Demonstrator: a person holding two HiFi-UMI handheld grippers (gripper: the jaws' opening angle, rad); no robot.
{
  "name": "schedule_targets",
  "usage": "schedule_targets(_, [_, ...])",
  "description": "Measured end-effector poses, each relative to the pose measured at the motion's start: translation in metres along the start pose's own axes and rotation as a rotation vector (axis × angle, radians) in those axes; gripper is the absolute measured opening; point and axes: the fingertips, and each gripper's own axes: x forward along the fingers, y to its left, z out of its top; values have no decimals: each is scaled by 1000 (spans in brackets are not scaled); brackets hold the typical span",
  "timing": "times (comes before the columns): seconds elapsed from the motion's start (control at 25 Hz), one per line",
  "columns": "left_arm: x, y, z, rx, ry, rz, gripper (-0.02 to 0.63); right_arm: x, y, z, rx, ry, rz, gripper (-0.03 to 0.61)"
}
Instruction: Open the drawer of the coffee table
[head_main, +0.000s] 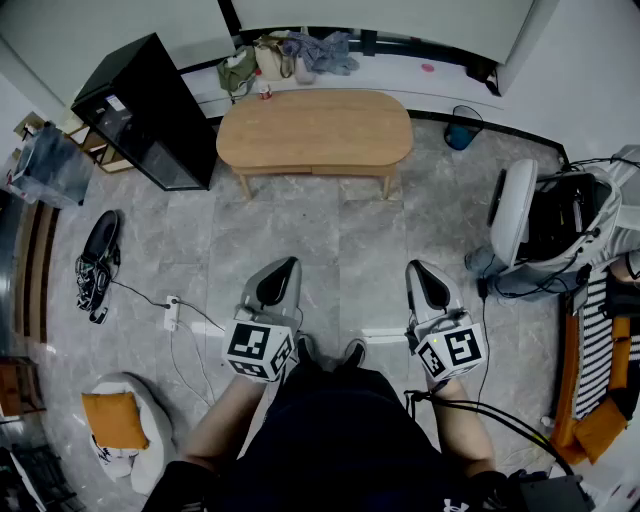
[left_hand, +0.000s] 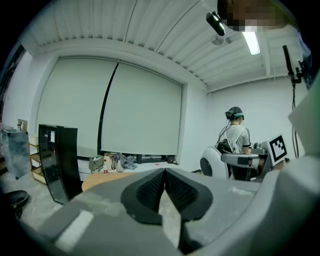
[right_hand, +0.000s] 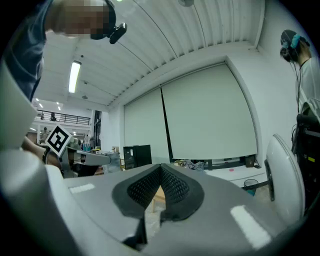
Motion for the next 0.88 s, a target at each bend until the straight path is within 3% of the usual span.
schedule_targets(0.36, [-27,34,11,38,-22,-1,5,9,29,4,-18,-10,-21,2])
schedule_targets(0.88, [-8,12,10,64,-12,26,5,-14,-21,2,13,-23,-71,2])
